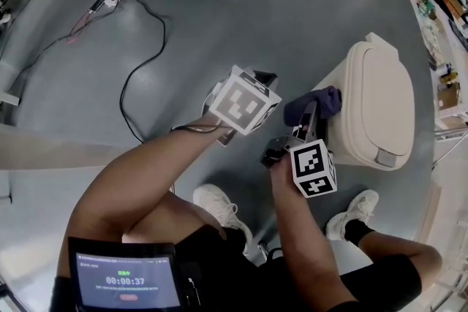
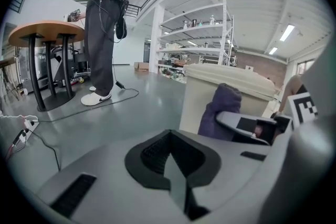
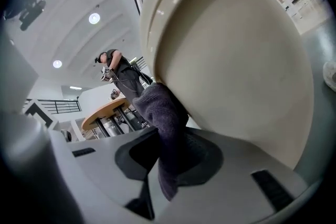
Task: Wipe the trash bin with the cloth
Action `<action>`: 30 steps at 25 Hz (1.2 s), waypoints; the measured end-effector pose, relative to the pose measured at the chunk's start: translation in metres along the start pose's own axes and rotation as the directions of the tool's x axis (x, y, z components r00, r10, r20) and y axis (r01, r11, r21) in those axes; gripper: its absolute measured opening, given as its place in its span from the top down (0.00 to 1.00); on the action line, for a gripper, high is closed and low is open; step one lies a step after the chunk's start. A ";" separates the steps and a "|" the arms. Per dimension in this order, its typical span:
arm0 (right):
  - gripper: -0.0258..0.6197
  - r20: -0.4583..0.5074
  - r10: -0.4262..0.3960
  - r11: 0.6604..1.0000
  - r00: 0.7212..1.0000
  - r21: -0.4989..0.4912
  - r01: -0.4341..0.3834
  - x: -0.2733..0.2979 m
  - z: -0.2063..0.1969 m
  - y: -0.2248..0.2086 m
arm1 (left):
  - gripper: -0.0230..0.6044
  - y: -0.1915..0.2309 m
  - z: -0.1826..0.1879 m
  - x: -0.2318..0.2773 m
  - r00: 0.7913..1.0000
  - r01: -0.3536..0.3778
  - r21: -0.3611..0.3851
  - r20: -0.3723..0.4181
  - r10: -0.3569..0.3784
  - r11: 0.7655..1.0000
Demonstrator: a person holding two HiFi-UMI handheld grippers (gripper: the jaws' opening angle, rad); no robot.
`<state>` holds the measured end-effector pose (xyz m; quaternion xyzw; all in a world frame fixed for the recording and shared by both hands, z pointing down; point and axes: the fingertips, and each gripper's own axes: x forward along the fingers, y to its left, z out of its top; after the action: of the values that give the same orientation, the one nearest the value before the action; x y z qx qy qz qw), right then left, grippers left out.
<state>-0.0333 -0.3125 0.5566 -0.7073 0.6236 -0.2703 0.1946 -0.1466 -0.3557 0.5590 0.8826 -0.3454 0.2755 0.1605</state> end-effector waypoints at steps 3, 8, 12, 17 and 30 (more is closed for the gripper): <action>0.84 -0.021 -0.007 1.000 1.000 -0.006 0.007 0.002 -0.007 -0.006 | 0.97 0.001 -0.002 0.000 1.000 0.001 -0.005 -0.005 -0.001 1.000; 0.84 -0.065 -0.055 0.997 0.996 0.042 0.058 0.004 -0.025 -0.022 | 0.97 0.005 -0.001 -0.002 1.000 -0.008 -0.031 -0.001 0.008 0.999; 0.85 -0.106 -0.097 0.991 0.990 0.084 0.106 0.005 -0.044 -0.037 | 0.97 0.003 -0.001 -0.001 1.000 -0.006 -0.027 -0.005 0.006 1.000; 0.85 -0.174 -0.156 0.974 0.972 0.136 0.181 0.003 -0.076 -0.062 | 0.97 0.004 -0.001 -0.002 1.000 -0.009 -0.033 -0.005 0.009 0.999; 0.84 -0.343 -0.232 0.941 0.910 0.159 0.300 0.001 -0.143 -0.115 | 0.97 0.013 -0.009 0.001 0.999 -0.042 0.002 -0.021 0.042 0.999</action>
<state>-0.0335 -0.2876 0.7380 -0.7085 0.5124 -0.4689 0.1251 -0.1589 -0.3610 0.5681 0.8724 -0.3621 0.2881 0.1576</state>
